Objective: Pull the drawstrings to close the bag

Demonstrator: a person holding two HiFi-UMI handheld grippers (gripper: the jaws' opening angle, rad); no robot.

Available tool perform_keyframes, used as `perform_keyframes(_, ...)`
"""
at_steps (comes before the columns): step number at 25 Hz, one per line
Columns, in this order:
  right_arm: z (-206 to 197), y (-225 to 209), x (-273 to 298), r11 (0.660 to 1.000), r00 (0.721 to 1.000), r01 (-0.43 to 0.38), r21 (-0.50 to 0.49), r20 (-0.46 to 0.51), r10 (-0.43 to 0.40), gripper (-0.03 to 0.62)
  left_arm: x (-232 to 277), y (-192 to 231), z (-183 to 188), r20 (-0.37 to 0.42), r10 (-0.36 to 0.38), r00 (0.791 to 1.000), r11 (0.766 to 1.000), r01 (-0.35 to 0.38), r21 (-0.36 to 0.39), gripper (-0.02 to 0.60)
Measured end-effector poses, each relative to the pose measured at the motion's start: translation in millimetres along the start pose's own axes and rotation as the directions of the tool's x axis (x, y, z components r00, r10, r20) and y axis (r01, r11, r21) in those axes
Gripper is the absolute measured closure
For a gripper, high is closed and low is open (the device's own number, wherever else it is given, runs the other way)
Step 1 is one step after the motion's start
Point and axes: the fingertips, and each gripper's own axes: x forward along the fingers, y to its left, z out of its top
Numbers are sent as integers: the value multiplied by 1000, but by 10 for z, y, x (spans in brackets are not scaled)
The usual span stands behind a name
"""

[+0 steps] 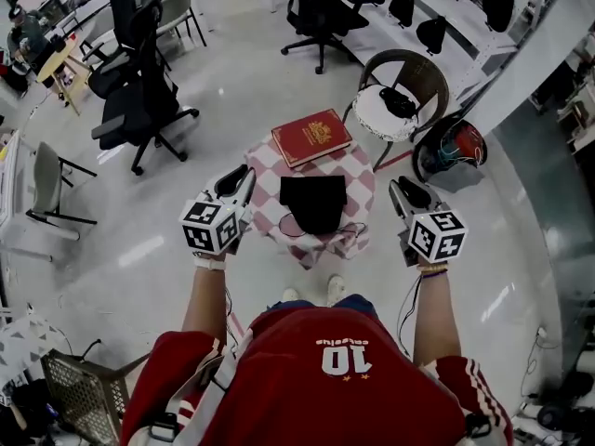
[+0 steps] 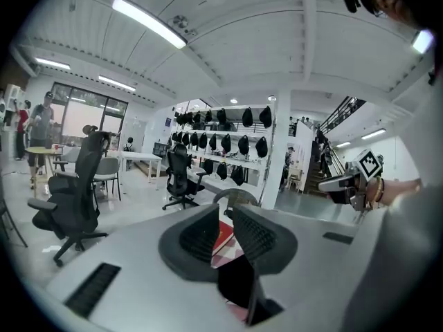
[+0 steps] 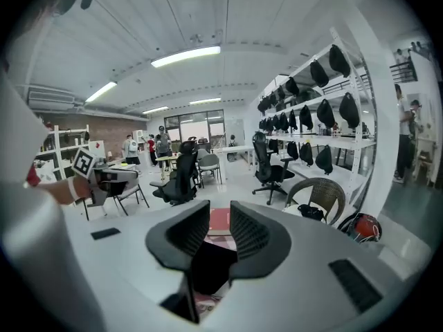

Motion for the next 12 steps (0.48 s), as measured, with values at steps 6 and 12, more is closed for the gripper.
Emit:
perform_keyframes(6,257,2,48,998,996,-39,53,79,34,523,-80,-262,387,84,29,996,999,-32,30,516)
perform_keyframes(12,534,21,16,996,984,-89,5,154,87,540,-5,-596,726,162,43,986,996,-54,68,517)
